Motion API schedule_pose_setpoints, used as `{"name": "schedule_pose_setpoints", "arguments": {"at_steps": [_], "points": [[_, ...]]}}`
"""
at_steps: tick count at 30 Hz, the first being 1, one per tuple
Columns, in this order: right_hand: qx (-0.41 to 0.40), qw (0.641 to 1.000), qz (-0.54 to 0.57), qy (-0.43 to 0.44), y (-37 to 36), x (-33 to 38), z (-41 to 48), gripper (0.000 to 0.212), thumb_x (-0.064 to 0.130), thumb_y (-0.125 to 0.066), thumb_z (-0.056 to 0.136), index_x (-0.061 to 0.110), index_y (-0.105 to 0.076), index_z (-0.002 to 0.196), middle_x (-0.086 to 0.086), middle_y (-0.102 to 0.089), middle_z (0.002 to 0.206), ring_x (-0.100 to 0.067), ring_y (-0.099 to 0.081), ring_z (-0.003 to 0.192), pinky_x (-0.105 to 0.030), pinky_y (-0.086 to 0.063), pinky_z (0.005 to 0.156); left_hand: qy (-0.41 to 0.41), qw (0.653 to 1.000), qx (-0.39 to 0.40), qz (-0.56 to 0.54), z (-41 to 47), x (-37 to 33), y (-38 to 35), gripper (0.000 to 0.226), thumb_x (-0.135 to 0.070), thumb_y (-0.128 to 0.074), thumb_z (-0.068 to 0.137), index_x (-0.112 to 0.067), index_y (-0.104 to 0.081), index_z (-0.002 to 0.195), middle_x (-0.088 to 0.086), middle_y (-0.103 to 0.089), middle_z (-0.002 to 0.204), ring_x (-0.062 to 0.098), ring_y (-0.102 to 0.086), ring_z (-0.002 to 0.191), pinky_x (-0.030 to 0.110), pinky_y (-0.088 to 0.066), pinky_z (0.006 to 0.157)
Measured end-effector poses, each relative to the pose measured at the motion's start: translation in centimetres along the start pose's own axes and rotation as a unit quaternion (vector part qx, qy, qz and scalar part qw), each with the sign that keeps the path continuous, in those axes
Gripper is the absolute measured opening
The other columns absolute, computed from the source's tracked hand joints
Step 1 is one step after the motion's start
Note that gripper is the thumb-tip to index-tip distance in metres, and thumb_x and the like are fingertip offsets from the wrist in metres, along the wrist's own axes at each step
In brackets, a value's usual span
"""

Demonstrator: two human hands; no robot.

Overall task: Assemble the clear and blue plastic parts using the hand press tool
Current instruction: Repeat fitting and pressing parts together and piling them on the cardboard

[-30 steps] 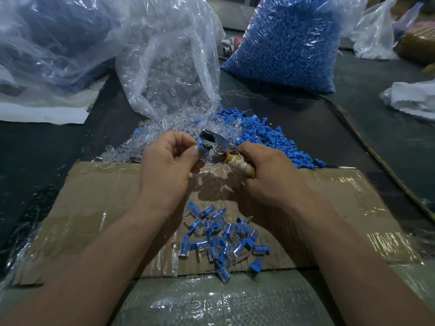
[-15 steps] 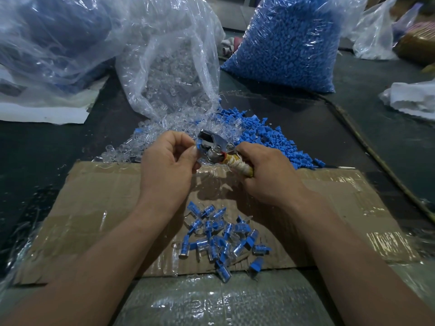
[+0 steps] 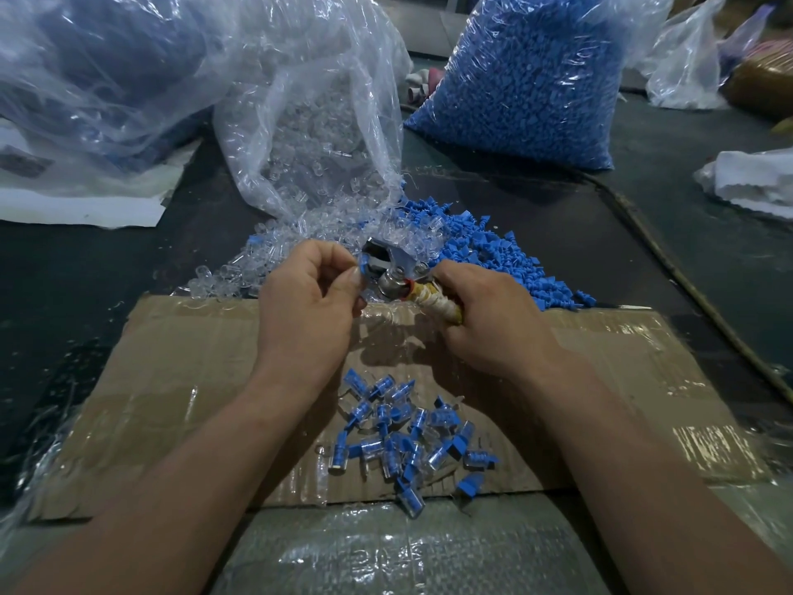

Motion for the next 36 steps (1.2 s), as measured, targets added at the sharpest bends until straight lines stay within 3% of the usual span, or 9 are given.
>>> {"name": "schedule_pose_setpoints", "arguments": {"at_steps": [4,8,13,18,21,29,32,34,36], "points": [[-0.009,1.0,0.001,0.001,0.1,-0.2,-0.1,0.021,0.016,-0.058,0.081,0.02,-0.056,0.101,0.006,-0.053,0.084,-0.011,-0.046,0.077,-0.028,-0.039,0.069,0.002,1.0,0.01,-0.004,0.0,-0.1,-0.2,0.027,0.001,-0.056,0.086,-0.023,-0.053,0.074,0.0,-0.058,0.071,-0.003,-0.056,0.058,0.008,-0.045,0.053],[-0.009,1.0,0.01,-0.002,0.1,-0.7,-0.3,0.028,0.02,-0.06,0.083,0.02,-0.056,0.111,0.003,-0.057,0.096,-0.01,-0.046,0.084,-0.025,-0.033,0.071,0.016,0.999,0.003,-0.032,0.2,0.3,0.1,0.026,0.001,-0.055,0.087,-0.022,-0.054,0.076,0.0,-0.059,0.073,-0.002,-0.058,0.058,0.01,-0.048,0.055],[0.011,0.999,0.029,-0.027,1.0,-1.9,-0.7,0.027,0.033,-0.065,0.081,0.023,-0.059,0.106,0.005,-0.06,0.095,-0.012,-0.052,0.085,-0.031,-0.043,0.075,0.042,0.99,-0.014,-0.135,0.8,0.6,1.7,0.016,0.0,-0.058,0.084,-0.016,-0.06,0.08,-0.002,-0.066,0.067,0.003,-0.06,0.054,0.012,-0.048,0.051],[0.085,0.993,0.062,-0.051,0.3,-2.2,-1.2,0.025,0.042,-0.073,0.07,0.026,-0.062,0.086,0.012,-0.059,0.076,-0.002,-0.051,0.071,-0.026,-0.036,0.059,0.07,0.974,0.132,-0.172,-0.2,-0.2,-1.0,0.005,-0.018,-0.065,0.068,-0.018,-0.069,0.071,0.003,-0.069,0.064,0.006,-0.052,0.041,0.013,-0.042,0.041],[0.108,0.992,0.038,-0.05,-0.1,-2.1,-1.3,0.032,0.049,-0.074,0.065,0.028,-0.06,0.085,0.014,-0.055,0.077,-0.001,-0.048,0.072,-0.026,-0.037,0.06,0.081,0.956,0.25,-0.128,-1.5,-0.4,-3.3,0.008,-0.021,-0.068,0.059,-0.017,-0.069,0.066,0.006,-0.067,0.06,0.006,-0.053,0.041,0.012,-0.04,0.039],[0.141,0.99,-0.01,-0.023,-1.1,-1.0,-1.4,0.046,0.058,-0.072,0.06,0.032,-0.054,0.093,0.019,-0.045,0.084,0.003,-0.039,0.076,-0.018,-0.03,0.063,0.038,0.912,0.403,-0.058,-3.6,-1.1,-5.8,0.024,-0.046,-0.068,0.053,-0.027,-0.073,0.066,0.002,-0.068,0.064,0.016,-0.058,0.058,0.024,-0.046,0.054],[0.156,0.987,-0.018,-0.03,-1.3,-1.1,-1.5,0.059,0.061,-0.072,0.056,0.03,-0.054,0.103,0.013,-0.049,0.095,-0.005,-0.043,0.087,-0.026,-0.038,0.076,0.047,0.931,0.351,-0.082,-2.8,-0.6,-5.2,0.022,-0.041,-0.067,0.06,-0.022,-0.072,0.068,0.001,-0.066,0.061,0.012,-0.056,0.053,0.019,-0.044,0.049],[0.162,0.986,-0.016,-0.03,-1.4,-1.2,-1.7,0.068,0.063,-0.071,0.054,0.03,-0.053,0.11,0.012,-0.048,0.1,-0.007,-0.043,0.093,-0.028,-0.039,0.08,0.086,0.966,0.226,-0.09,-1.1,0.9,-3.3,0.016,-0.031,-0.067,0.066,-0.016,-0.07,0.072,0.003,-0.066,0.066,0.017,-0.06,0.059,0.027,-0.052,0.056],[0.168,0.985,-0.017,-0.027,-1.5,-1.2,-1.8,0.076,0.065,-0.07,0.054,0.032,-0.049,0.118,0.013,-0.044,0.104,-0.007,-0.04,0.096,-0.027,-0.036,0.079,0.092,0.991,0.091,-0.042,0.2,2.0,-0.7,0.003,-0.018,-0.067,0.076,-0.02,-0.068,0.075,-0.001,-0.066,0.073,0.007,-0.062,0.064,0.021,-0.054,0.061]]}}
Point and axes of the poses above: each hand's wrist, its own z-axis towards the middle knuckle, its own y-axis out of the back of the hand, x = y × z, the point moved 10 cm from there along z, towards the middle knuckle
